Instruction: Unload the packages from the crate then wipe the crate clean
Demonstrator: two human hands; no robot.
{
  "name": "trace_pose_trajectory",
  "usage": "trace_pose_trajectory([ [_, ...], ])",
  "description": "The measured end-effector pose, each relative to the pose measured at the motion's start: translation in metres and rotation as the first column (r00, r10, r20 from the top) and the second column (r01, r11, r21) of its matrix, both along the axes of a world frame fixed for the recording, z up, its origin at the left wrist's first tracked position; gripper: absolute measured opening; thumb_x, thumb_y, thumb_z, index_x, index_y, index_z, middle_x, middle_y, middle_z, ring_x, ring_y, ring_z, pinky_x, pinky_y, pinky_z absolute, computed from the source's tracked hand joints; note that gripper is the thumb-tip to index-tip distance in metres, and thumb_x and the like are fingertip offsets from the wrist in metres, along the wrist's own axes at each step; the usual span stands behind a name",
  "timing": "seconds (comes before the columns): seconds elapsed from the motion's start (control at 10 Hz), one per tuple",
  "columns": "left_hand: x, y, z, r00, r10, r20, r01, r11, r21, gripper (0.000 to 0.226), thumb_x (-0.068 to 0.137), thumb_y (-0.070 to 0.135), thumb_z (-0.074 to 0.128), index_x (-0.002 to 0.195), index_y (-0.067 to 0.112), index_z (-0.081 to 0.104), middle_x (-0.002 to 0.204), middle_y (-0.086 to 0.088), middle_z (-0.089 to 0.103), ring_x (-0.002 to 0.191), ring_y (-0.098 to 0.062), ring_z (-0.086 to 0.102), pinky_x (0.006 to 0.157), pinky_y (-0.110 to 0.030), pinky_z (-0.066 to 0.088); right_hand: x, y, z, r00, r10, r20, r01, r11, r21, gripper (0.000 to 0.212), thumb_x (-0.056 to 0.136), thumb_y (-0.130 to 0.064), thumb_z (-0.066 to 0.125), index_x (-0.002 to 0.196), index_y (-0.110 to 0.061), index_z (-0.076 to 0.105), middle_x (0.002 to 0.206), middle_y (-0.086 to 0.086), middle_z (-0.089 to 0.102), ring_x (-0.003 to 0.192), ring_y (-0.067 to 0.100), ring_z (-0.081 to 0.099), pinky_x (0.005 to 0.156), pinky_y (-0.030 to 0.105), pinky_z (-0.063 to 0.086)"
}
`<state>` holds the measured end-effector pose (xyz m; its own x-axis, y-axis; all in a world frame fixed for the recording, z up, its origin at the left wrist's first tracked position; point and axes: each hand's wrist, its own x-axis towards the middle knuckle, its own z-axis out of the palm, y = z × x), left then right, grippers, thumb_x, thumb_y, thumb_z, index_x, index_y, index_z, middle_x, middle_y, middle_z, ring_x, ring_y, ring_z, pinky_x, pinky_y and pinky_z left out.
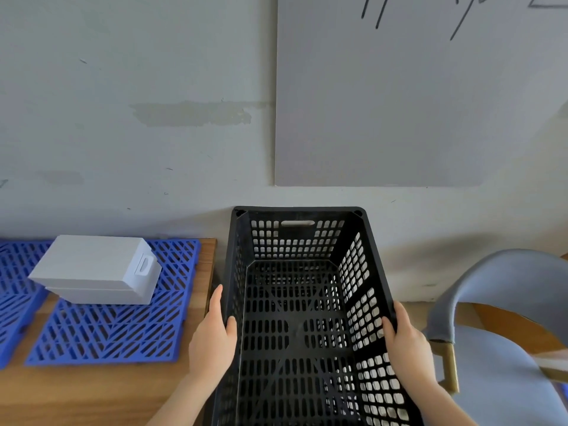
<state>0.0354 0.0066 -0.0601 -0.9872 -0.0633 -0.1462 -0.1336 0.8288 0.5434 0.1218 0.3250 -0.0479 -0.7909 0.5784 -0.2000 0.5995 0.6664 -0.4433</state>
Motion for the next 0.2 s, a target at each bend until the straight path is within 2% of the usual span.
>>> trace_pose_trajectory([
  [0.1,0.004,-0.005,0.006,0.999,-0.039,-0.002,0.039,0.998,0.052,0.068,0.098,0.031,0.053,0.155,0.025,0.015,0.128,0.000,0.061,0.094,-0.013,0.067,0.077,-0.029,0.059,0.003,0.001,0.004,0.999,0.023,0.029,-0.022,0.999,-0.026,0.052,0.099,-0.039,0.040,0.147,-0.027,0.022,0.113,0.005,0.059,0.087,0.022,0.061,0.065,0.036,0.051],
  [0.2,0.018,-0.016,0.018,0.999,-0.039,-0.019,0.041,0.992,0.123,0.061,0.099,0.035,0.051,0.153,0.023,0.026,0.152,0.000,0.039,0.134,-0.018,0.046,0.105,-0.036,0.043,0.014,-0.004,0.012,0.995,0.093,-0.033,-0.090,0.991,0.095,0.058,0.097,-0.037,0.045,0.148,-0.029,0.020,0.138,0.005,0.045,0.117,0.025,0.051,0.088,0.043,0.052],
])
